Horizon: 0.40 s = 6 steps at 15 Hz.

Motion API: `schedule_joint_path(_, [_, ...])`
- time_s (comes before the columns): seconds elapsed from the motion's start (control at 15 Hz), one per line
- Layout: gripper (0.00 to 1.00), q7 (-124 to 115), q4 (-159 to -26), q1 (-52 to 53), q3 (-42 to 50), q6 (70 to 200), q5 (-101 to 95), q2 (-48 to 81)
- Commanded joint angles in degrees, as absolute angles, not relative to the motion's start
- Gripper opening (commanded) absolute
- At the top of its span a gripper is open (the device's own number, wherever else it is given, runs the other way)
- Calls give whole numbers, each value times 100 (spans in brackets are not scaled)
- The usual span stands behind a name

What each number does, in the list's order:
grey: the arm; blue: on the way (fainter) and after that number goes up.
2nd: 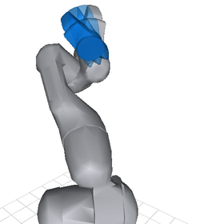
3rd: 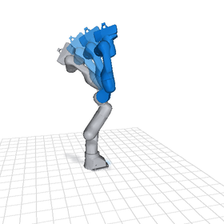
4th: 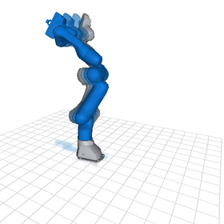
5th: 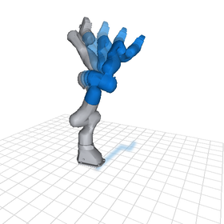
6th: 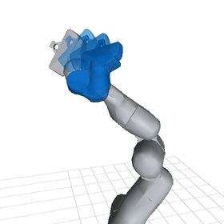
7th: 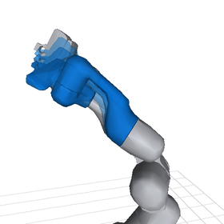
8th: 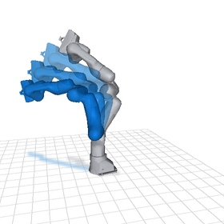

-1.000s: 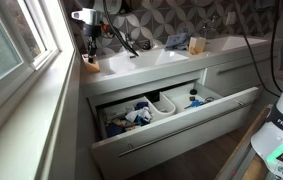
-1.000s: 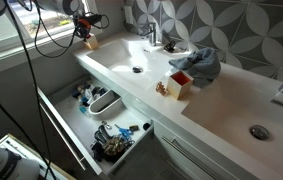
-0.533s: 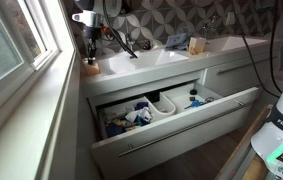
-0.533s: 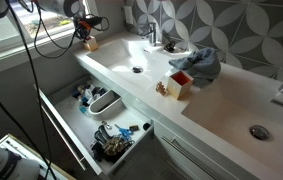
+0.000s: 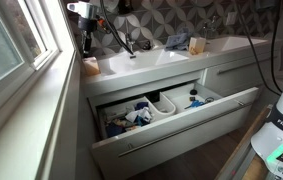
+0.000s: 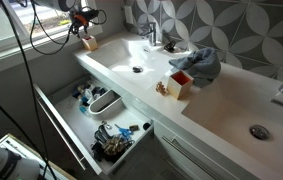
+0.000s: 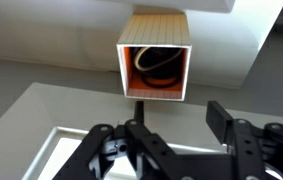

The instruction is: Pick up the box on the left and move t to the left side of the sink

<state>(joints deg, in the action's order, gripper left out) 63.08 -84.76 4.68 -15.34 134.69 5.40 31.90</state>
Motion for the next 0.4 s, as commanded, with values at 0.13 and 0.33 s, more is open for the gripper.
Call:
schedule_joint_path(0.13, [100, 4724, -10057, 472, -1117, 14123, 402, 1552])
schedule_joint_path(0.33, [100, 4861, -9610, 434, -1174, 13895, 437, 1802])
